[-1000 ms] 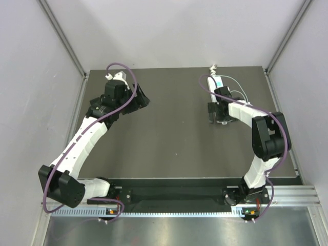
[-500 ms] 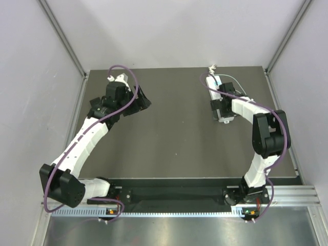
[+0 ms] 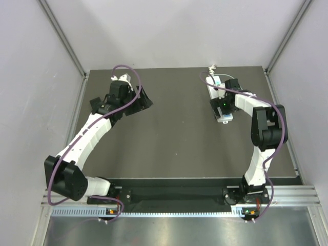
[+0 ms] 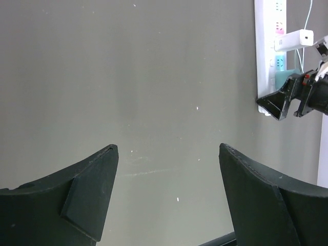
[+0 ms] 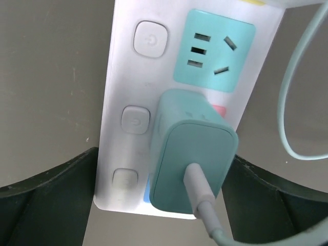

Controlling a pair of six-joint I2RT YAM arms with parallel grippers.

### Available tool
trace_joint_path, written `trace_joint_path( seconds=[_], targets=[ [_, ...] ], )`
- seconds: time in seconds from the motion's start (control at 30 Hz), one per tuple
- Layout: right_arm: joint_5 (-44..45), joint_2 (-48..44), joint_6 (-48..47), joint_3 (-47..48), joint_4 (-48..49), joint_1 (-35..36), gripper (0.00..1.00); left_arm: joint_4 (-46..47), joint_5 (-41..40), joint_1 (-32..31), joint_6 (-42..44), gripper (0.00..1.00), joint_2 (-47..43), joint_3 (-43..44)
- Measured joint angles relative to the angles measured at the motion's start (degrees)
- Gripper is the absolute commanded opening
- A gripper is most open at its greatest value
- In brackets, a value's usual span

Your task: Insert the plug

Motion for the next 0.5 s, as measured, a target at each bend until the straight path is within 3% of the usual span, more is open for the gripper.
trace_joint_path(
  seconds=[0.07,0.13,0.5],
  targets=[
    [-1.46,-0.52,-1.03,-0.79,0.46,-0.28,0.71,0.13,-0.2,0.11,0.0,0.82,0.0,0.0],
    [-2.1,-1.36,-2.05,-1.9,1.01,-0.39,0.64,0.66,-1.14,0.24,-0.02,0.82,0.0,-0.02],
    [-2.73,-9.55,-3.76,-12.26,-0.02,6.67,0.75,4.35,-2.69,6.08,-4.33,0.81,1.9,0.15]
  ],
)
